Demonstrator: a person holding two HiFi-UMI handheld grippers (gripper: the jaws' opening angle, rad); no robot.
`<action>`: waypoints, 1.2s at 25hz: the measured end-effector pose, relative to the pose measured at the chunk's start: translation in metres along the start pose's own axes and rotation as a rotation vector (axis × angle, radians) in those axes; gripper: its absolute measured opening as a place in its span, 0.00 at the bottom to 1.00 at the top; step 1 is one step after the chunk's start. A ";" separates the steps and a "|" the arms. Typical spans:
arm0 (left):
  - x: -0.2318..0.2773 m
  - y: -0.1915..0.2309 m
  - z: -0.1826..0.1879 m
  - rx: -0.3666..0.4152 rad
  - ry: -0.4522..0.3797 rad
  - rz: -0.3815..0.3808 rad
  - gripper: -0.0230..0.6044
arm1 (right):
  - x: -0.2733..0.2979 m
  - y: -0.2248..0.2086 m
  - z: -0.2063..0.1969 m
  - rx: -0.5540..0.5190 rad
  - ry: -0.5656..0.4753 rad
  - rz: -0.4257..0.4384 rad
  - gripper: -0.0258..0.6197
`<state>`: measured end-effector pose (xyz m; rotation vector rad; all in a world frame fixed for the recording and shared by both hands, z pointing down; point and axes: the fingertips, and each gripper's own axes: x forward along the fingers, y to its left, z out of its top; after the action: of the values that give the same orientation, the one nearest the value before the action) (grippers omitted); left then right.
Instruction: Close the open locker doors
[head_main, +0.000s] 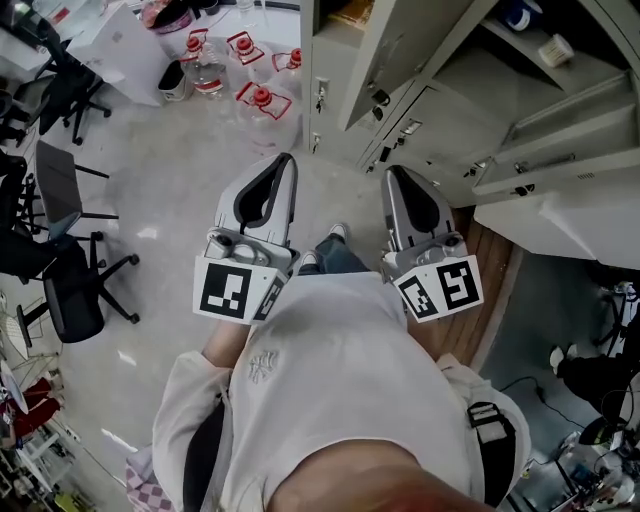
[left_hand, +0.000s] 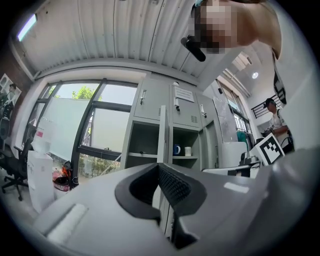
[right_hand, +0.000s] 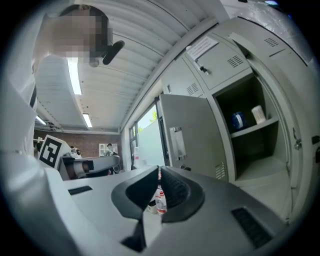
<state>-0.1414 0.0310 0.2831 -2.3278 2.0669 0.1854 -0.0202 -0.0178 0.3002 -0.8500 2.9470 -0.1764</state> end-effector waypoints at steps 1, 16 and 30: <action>0.009 0.004 0.000 0.003 -0.004 0.007 0.05 | 0.007 -0.007 0.002 -0.003 -0.004 0.007 0.07; 0.086 0.033 -0.004 0.025 -0.049 0.132 0.05 | 0.099 -0.044 0.043 -0.074 -0.064 0.265 0.07; 0.111 0.076 0.004 0.009 -0.049 0.104 0.05 | 0.137 -0.039 0.042 -0.068 -0.057 0.252 0.10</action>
<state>-0.2043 -0.0873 0.2722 -2.1900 2.1619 0.2324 -0.1115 -0.1279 0.2585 -0.4731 2.9850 -0.0367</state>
